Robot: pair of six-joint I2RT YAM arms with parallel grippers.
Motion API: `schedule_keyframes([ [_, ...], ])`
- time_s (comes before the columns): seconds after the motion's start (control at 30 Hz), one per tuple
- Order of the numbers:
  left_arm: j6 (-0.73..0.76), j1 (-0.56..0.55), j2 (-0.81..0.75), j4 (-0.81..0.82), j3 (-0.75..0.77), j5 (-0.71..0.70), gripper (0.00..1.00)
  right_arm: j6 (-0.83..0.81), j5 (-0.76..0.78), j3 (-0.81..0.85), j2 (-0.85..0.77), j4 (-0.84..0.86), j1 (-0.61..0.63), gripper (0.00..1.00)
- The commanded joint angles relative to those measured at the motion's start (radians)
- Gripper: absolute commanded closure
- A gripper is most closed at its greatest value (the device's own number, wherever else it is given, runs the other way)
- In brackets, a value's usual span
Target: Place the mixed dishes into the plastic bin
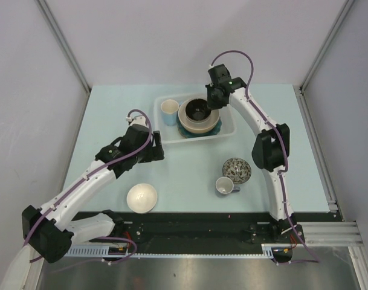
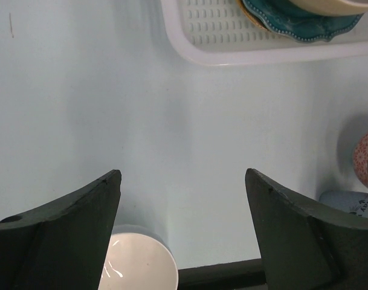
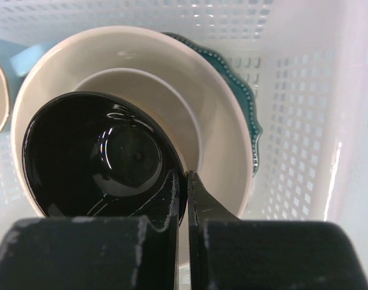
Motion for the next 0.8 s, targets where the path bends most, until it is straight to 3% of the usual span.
schedule_keyframes([
  [0.0, -0.003, 0.004, -0.005, 0.018, -0.005, 0.034, 0.13, 0.004, -0.033, 0.012, -0.052, 0.075, 0.005, 1.0],
  [0.13, -0.002, 0.006, 0.008, 0.021, 0.003, 0.038, 0.13, 0.007, -0.034, 0.009, -0.047, 0.071, 0.004, 1.0],
  [0.23, -0.002, 0.006, 0.012, 0.022, 0.005, 0.04, 0.14, 0.026, -0.064, 0.001, -0.039, 0.072, -0.002, 0.85],
  [0.27, 0.0, 0.006, 0.011, 0.024, 0.005, 0.04, 0.14, 0.03, -0.069, -0.001, -0.038, 0.072, -0.006, 0.73],
  [0.53, 0.001, 0.006, -0.011, 0.039, -0.006, 0.04, 0.14, 0.047, -0.08, -0.016, -0.047, 0.065, -0.013, 0.52],
  [0.67, 0.003, 0.006, 0.007, 0.036, 0.001, 0.04, 0.14, 0.053, -0.076, -0.048, -0.187, 0.039, -0.015, 0.43],
  [0.77, 0.004, 0.006, 0.011, 0.045, 0.0, 0.049, 0.14, 0.035, -0.016, -0.193, -0.33, 0.045, -0.019, 0.38],
])
